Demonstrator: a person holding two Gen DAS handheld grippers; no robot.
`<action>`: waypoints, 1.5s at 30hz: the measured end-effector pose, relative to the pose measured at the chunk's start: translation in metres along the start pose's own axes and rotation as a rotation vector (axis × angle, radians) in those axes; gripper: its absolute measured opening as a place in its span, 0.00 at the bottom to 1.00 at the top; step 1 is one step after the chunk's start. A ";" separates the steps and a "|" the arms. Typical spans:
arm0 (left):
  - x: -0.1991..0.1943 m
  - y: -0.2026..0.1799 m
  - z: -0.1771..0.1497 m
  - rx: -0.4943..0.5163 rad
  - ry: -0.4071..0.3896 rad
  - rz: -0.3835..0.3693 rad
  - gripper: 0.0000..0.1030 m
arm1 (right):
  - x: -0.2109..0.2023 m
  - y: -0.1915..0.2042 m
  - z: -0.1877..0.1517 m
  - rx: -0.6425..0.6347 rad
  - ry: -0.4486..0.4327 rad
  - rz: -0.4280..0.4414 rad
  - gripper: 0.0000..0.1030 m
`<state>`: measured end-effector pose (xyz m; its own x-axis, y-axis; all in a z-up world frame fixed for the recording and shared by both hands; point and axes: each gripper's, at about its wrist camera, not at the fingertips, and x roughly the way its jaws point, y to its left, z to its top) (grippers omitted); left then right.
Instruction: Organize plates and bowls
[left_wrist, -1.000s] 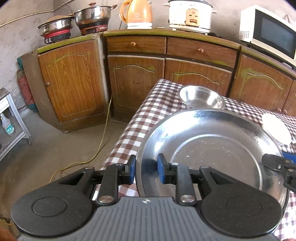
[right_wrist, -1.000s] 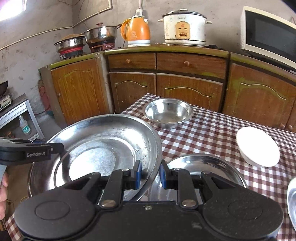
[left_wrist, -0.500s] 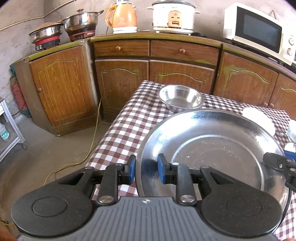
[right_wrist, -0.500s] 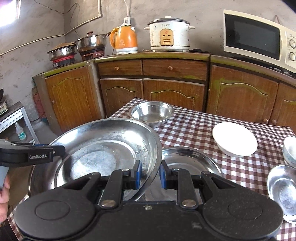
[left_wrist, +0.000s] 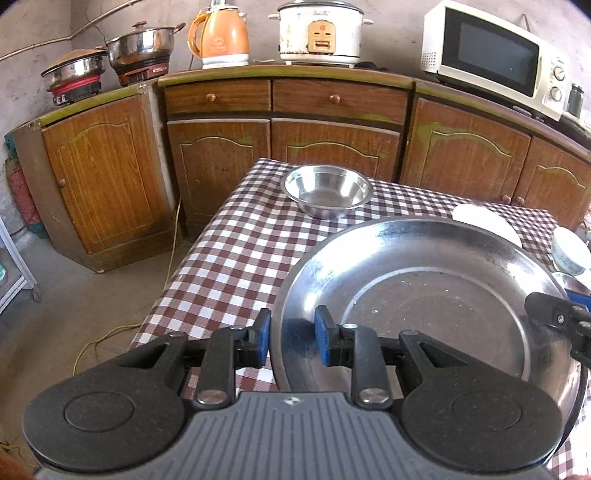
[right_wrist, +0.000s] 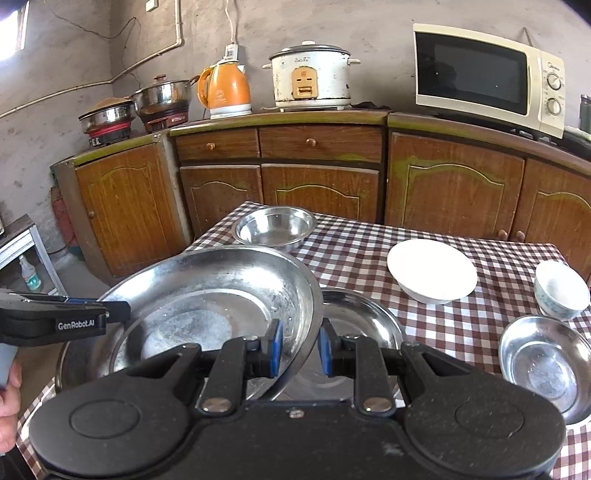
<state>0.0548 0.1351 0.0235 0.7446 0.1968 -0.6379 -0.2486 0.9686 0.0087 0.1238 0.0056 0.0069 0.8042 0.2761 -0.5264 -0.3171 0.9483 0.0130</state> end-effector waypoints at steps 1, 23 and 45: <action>-0.001 -0.001 -0.001 0.002 0.000 -0.002 0.26 | -0.001 -0.002 -0.001 0.002 0.000 -0.002 0.26; -0.012 -0.040 -0.015 0.045 0.011 -0.055 0.26 | -0.027 -0.044 -0.028 0.081 0.030 -0.043 0.26; -0.023 -0.087 -0.035 0.100 0.026 -0.132 0.26 | -0.064 -0.087 -0.061 0.158 0.055 -0.113 0.26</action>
<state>0.0375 0.0412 0.0107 0.7499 0.0645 -0.6584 -0.0860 0.9963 -0.0004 0.0689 -0.1039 -0.0121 0.8003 0.1615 -0.5774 -0.1400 0.9867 0.0820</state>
